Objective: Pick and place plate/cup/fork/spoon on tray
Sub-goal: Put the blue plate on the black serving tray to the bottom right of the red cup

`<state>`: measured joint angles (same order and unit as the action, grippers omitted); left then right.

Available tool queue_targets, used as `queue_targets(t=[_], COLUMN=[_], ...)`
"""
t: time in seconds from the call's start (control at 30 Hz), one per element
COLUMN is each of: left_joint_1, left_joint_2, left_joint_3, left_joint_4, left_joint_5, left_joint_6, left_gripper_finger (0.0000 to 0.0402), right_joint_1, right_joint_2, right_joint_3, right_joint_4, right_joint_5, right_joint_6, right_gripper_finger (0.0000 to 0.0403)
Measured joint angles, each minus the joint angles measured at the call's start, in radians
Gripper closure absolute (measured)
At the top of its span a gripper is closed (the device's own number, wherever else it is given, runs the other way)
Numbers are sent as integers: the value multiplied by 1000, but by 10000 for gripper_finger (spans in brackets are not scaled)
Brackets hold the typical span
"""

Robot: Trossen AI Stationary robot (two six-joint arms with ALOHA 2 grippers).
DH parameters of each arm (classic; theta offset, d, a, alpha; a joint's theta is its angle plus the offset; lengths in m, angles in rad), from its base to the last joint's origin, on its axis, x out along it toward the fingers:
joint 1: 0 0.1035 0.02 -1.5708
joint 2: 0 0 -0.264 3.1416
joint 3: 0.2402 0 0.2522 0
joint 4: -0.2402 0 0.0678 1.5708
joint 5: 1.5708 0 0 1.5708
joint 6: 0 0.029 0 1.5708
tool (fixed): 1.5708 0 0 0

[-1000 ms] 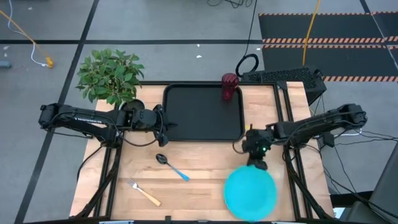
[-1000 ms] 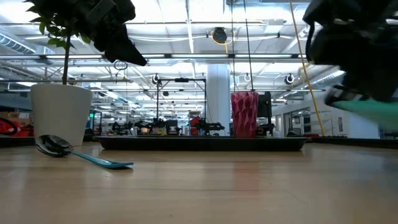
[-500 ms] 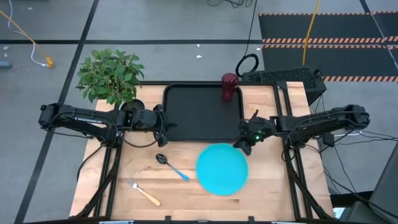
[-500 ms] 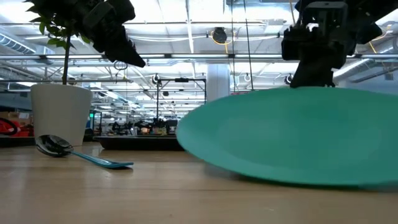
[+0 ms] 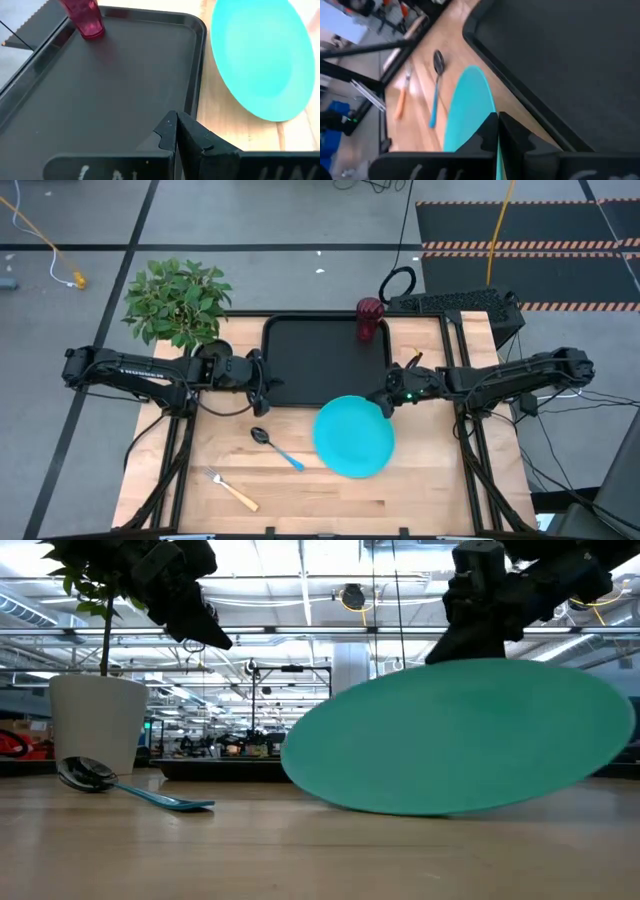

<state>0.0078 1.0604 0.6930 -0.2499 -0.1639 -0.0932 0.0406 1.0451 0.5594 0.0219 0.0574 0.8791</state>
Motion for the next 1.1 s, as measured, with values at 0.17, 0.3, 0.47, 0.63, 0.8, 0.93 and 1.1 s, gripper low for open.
queue_targets(t=[0.17, 0.3, 0.47, 0.63, 0.8, 0.93, 1.1], left_joint_1=[-6, -13, -20, -21, -26, -32, -32], left_joint_2=[0, 0, 0, 0, 0, 0, 0], left_joint_3=[0, 0, 0, 0, 0, 0, 0], left_joint_4=[12, 14, 16, 17, 17, 17, 16], left_joint_5=[8, 10, 10, 10, 9, 9, 8], left_joint_6=[-43, -48, -76, -98, -124, -122, -122], left_gripper_finger=[392, 392, 392, 392, 392, 392, 392], right_joint_1=[1, 0, 8, 7, -16, -44, -46], right_joint_2=[0, 0, 0, 0, -9, -23, -45], right_joint_3=[0, 0, -59, -191, -321, -346, -324], right_joint_4=[26, -6, 106, 480, 735, 740, 733], right_joint_5=[24, 146, 189, 325, 307, 113, -138], right_joint_6=[-14, 30, 80, 183, 151, -66, -296], right_gripper_finger=[402, 402, 402, 402, 403, 403, 401])
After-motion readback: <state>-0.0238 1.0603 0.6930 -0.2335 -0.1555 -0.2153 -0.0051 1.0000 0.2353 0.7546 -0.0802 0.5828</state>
